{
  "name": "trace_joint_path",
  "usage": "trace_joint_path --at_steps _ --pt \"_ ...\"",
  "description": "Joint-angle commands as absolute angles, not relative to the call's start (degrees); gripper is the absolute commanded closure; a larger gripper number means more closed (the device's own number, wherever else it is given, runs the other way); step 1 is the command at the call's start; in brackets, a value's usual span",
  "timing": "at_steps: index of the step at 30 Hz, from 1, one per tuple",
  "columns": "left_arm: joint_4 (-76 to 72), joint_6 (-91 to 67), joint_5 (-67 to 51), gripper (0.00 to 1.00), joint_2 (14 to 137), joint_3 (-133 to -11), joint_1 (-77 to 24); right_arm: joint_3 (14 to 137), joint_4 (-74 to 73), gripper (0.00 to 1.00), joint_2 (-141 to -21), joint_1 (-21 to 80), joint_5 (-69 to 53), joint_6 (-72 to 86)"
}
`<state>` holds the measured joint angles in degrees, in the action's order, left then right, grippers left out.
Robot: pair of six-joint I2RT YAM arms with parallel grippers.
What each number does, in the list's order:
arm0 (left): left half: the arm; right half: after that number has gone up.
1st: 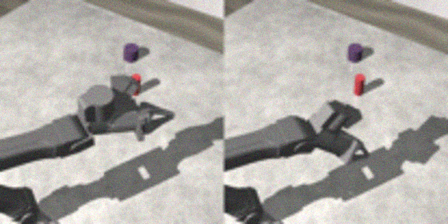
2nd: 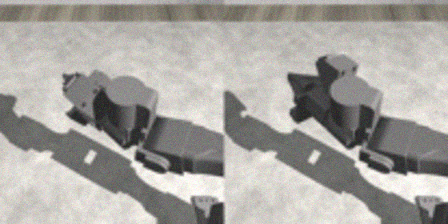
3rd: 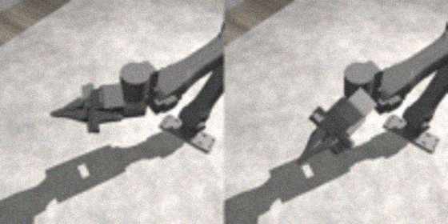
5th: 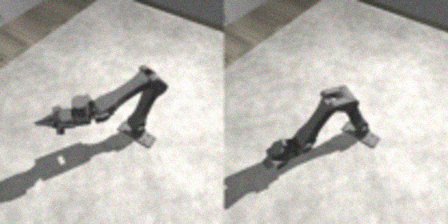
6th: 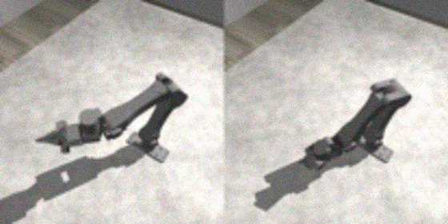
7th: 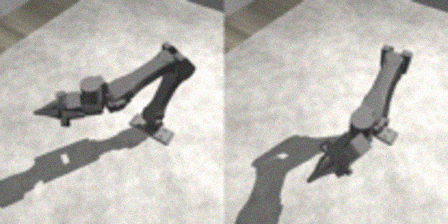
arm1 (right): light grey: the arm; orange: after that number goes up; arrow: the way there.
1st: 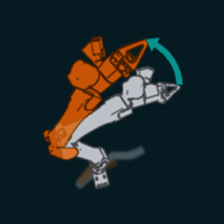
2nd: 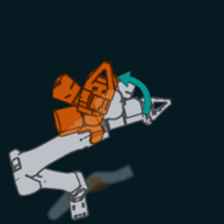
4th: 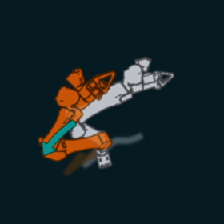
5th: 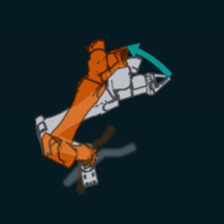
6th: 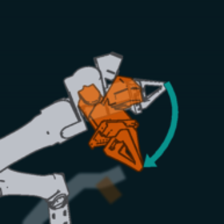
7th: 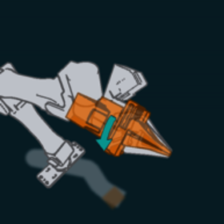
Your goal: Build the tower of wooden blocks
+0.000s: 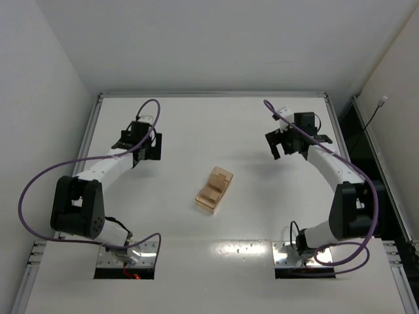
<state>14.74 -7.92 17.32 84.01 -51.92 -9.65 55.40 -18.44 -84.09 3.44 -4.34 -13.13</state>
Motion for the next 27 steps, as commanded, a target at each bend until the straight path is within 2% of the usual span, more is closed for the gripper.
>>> trace_joint_path --at_steps 1,9,11,14,18,23,27 --pt "13.9 -7.6 16.0 0.01 82.1 -52.2 -9.1 55.8 -16.8 0.01 -82.3 4.7 -6.1 -15.4" --pt "17.7 -9.1 19.1 0.01 84.5 -57.5 -8.6 49.6 -17.8 0.01 -73.2 14.1 -9.6 -31.9" --pt "20.7 -9.1 18.1 0.01 86.6 -59.0 -8.6 49.6 -20.7 0.11 -71.9 17.9 -11.6 -37.1" --pt "23.0 -9.1 15.5 0.01 87.7 -60.9 -8.1 49.0 -24.8 0.18 -71.2 23.0 -16.9 -45.1" --pt "23.0 -7.7 11.7 0.01 87.1 -61.5 -6.7 47.7 -26.8 0.23 -70.7 29.6 -18.9 -55.5" --pt "26.3 -5.5 -1.1 0.01 88.3 -64.7 -3.6 46.4 -28.7 0.31 -71.4 36.2 -20.3 -65.5" --pt "27.9 -5.4 -5.7 0.01 90.1 -65.7 -1.4 43.2 -27.3 0.35 -70.8 39.6 -21.6 -75.3"
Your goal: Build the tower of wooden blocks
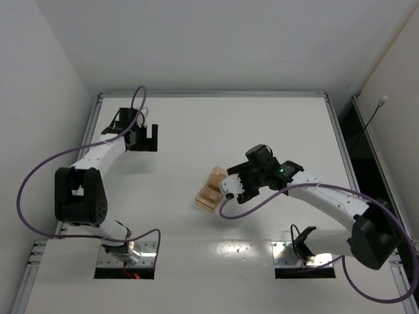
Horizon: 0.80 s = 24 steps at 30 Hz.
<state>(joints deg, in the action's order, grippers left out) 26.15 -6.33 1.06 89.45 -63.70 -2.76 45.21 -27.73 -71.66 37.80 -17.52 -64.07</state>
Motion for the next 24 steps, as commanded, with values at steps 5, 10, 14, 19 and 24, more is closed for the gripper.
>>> trace_joint_path --at_steps 5,10,14,19,24 --pt "28.5 -5.4 -6.4 0.01 92.2 -67.5 -0.2 42.5 -29.4 0.48 -71.4 40.3 -28.1 -82.1" --pt "29.0 -5.4 -6.9 0.01 93.9 -68.6 0.4 46.5 -32.6 0.53 -76.1 40.9 -33.2 -86.2" --pt "29.0 -5.4 -6.9 0.01 94.5 -68.6 0.9 50.0 -32.6 0.53 -81.0 40.9 -33.9 -86.7" --pt "29.0 -5.4 -6.9 0.01 95.0 -68.6 1.4 53.2 -33.2 0.54 -85.2 40.9 -33.9 -88.6" --pt "29.0 -5.4 -6.9 0.01 95.5 -68.6 2.5 57.0 -35.6 0.54 -89.2 40.3 -34.4 -89.1"
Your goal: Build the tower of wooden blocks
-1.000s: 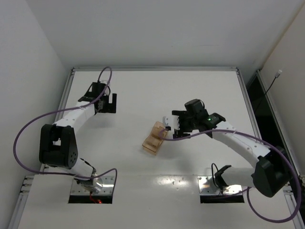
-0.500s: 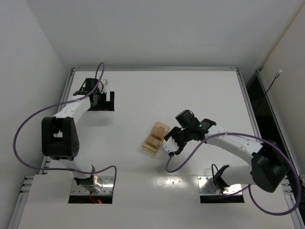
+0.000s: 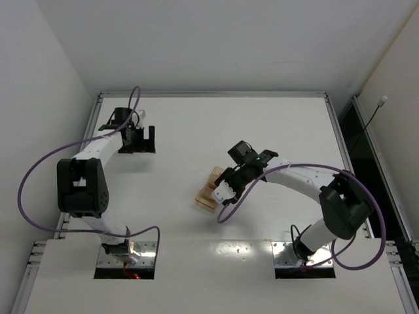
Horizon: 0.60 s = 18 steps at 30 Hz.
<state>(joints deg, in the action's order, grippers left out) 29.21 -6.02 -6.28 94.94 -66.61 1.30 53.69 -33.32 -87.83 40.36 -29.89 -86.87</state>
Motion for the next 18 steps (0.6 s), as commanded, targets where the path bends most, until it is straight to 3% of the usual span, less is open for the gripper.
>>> trace_joint_path --at_steps 1,18 --pt "29.0 -5.4 -6.9 0.01 96.1 -68.6 2.5 57.0 -35.6 0.54 -89.8 40.3 -34.5 -89.6" --pt "29.0 -6.0 -6.9 0.01 98.9 -70.2 4.1 59.2 -38.5 0.58 -96.2 39.8 -33.9 -93.3"
